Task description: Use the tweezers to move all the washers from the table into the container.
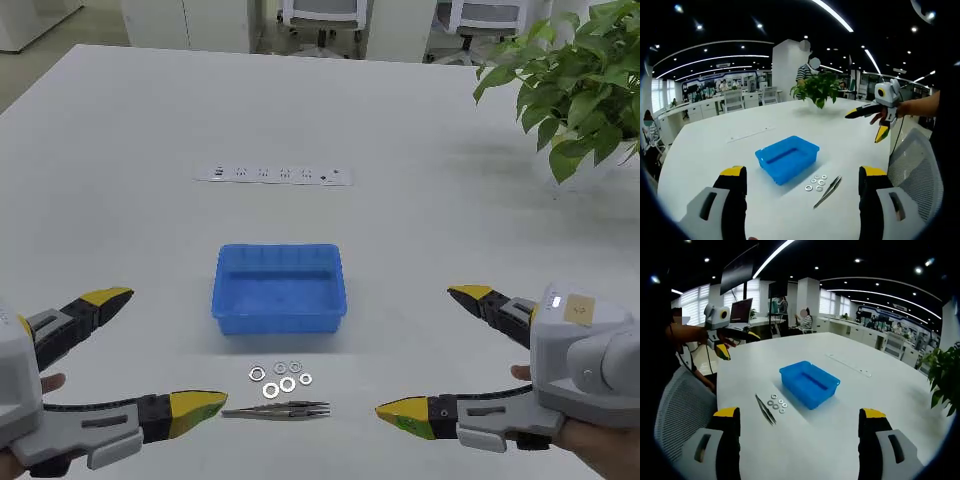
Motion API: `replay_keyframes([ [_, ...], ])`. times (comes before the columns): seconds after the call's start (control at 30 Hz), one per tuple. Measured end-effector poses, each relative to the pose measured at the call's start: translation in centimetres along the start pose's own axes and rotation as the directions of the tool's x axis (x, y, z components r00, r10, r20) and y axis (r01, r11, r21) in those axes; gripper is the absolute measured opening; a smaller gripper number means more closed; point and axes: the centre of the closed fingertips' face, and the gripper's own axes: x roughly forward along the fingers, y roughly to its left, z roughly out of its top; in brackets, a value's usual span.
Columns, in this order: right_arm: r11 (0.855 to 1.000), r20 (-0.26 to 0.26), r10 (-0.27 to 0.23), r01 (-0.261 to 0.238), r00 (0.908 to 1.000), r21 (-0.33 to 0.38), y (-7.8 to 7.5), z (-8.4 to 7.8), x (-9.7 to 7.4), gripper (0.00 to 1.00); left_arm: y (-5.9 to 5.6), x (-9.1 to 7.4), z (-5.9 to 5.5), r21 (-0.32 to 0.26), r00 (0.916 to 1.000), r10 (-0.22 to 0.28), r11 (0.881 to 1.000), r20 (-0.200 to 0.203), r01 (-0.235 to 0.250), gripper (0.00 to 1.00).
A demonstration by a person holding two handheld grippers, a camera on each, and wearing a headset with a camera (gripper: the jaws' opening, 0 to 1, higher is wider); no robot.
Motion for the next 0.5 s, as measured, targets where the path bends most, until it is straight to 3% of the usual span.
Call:
replay_keyframes([
  [0.5, 1.0, 0.002, -0.005, 0.005, 1.0, -0.001, -0.05, 0.09, -0.05, 1.0, 0.1, 0.11, 0.08, 0.01, 1.0, -0.001, 1.0, 0.001, 0.001, 0.99],
])
